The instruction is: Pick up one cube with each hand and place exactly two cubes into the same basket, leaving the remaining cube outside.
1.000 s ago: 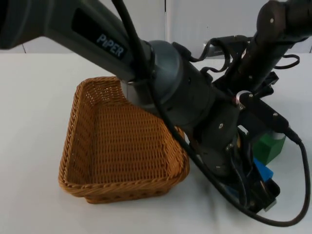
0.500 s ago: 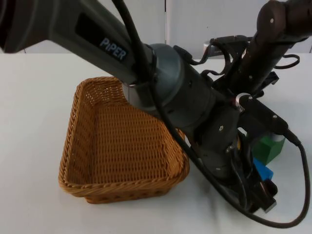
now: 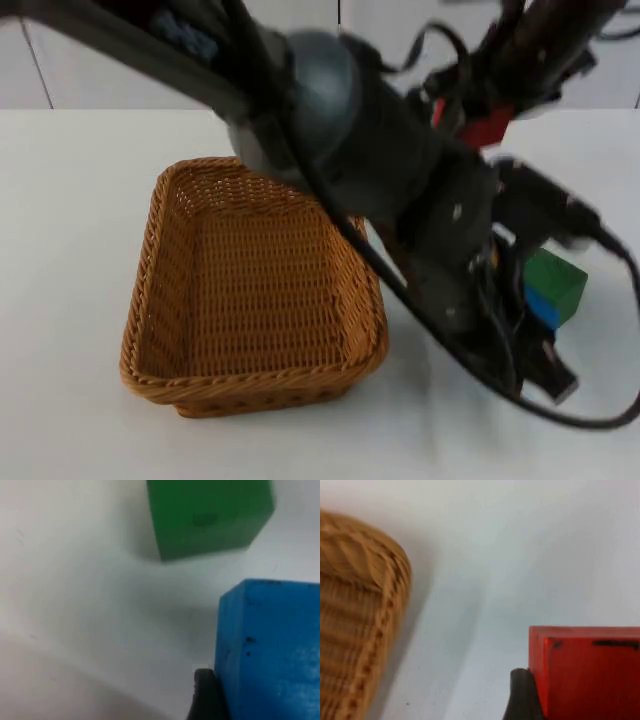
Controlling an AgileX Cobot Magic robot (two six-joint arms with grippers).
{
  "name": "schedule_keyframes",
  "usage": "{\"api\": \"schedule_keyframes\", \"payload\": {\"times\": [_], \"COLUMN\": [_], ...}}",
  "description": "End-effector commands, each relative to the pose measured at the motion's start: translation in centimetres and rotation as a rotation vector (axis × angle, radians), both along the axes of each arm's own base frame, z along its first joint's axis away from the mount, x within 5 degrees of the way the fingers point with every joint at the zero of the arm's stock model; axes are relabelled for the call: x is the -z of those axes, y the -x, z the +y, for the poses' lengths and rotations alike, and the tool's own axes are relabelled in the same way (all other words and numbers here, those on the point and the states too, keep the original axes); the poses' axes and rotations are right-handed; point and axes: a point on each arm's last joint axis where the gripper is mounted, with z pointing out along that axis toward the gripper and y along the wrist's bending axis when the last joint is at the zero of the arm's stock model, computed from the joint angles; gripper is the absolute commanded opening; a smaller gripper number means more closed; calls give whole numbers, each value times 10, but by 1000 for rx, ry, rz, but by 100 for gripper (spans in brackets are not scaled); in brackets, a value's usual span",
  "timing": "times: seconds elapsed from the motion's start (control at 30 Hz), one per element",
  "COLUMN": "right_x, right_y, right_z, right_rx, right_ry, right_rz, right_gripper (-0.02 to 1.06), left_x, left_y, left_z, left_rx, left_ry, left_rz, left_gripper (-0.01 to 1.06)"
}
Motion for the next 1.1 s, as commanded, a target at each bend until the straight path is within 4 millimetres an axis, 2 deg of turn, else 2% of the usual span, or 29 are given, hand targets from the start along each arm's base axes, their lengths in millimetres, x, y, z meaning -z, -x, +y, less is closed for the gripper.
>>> {"api": "schedule_keyframes", "payload": {"times": [0.0, 0.07, 0.1, 0.13, 0.23, 0.27, 0.4, 0.47, 0.67, 1.07], "right_x": [-26, -49, -49, -66, -96, -96, -118, -124, -124, -123], "right_y": [6, 12, 12, 18, 30, 30, 39, 42, 44, 46], "right_z": [-1, -4, -4, -7, -11, -11, -16, -17, -18, -16], "right_rx": [-8, -11, -11, -13, -13, -13, -15, -15, -17, -22], "right_ry": [-7, -12, -12, -18, -35, -35, -39, -41, -35, -33], "right_rz": [-46, -84, -84, -112, -161, -161, -205, -216, -199, -183], "right_gripper": [0, 0, 0, 0, 0, 0, 0, 0, 0, 0], "left_x": [-22, -48, -48, -59, -87, -87, -115, -122, -131, -124], "left_y": [2, 4, 4, 5, 10, 10, 15, 18, 21, 23], "left_z": [-1, 2, 2, 3, 9, 9, 16, 19, 23, 31], "left_rx": [-15, -17, -17, -17, -17, -17, -17, -17, -16, -12], "left_ry": [43, 68, 68, 78, 101, 101, 127, 128, 139, 86], "left_rz": [-14, -31, -31, -39, -57, -57, -77, -78, -89, -80], "left_gripper": [0, 0, 0, 0, 0, 0, 0, 0, 0, 0]}}
